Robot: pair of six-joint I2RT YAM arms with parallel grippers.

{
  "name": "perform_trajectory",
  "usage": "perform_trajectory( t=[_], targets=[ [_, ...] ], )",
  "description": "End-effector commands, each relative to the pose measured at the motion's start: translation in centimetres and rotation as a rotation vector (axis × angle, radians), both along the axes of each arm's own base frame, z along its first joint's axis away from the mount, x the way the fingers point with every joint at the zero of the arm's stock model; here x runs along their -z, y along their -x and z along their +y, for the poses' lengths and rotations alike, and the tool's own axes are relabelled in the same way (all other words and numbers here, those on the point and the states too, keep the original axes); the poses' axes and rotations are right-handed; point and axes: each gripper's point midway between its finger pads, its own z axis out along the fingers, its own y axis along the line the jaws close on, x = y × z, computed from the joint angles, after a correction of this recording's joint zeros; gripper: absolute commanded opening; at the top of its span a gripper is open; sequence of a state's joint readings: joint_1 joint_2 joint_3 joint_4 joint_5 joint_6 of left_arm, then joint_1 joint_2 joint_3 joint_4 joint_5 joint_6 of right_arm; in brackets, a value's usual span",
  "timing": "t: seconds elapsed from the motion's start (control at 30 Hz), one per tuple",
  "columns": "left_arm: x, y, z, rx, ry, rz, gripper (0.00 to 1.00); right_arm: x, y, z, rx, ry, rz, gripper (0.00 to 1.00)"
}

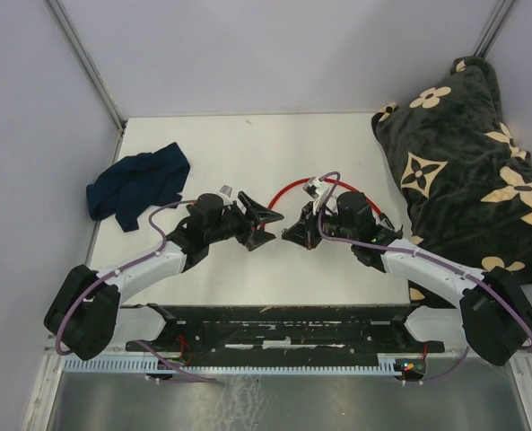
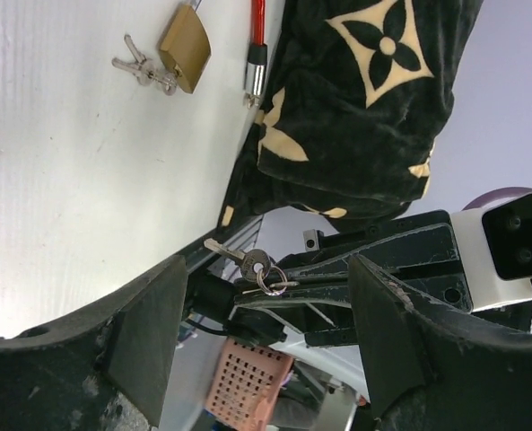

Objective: Unlock with the key

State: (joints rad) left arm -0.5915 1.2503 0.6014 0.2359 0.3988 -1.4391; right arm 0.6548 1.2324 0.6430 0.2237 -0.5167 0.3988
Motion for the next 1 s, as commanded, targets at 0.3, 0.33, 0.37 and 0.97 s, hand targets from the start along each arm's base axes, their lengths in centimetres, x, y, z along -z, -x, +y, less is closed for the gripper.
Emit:
perform_trajectory(
  t=[0.3, 0.33, 0.37, 0.97],
  targets=[
    [-0.8, 0.4, -2.1, 0.02, 0.138, 0.087, 0.74, -2.6, -1.2, 2.4, 0.026, -0.109, -0.08, 0.03],
    [-0.9, 0.3, -2.1, 0.012, 0.152, 0.082, 0.72, -2.6, -1.1, 2.5, 0.022, -0.108, -0.081, 0.03],
    [-0.9, 0.2, -2.1, 0.004, 0.16, 0.078, 0.69, -2.5, -0.9, 2.7, 0.016, -0.107, -0.077, 0.03],
    [-1.9, -1.2, -0.9, -0.065, 0.111, -0.094, 0.05, -0.7, 1.1, 0.9, 0.046, -0.08, -0.055, 0.04]
  ],
)
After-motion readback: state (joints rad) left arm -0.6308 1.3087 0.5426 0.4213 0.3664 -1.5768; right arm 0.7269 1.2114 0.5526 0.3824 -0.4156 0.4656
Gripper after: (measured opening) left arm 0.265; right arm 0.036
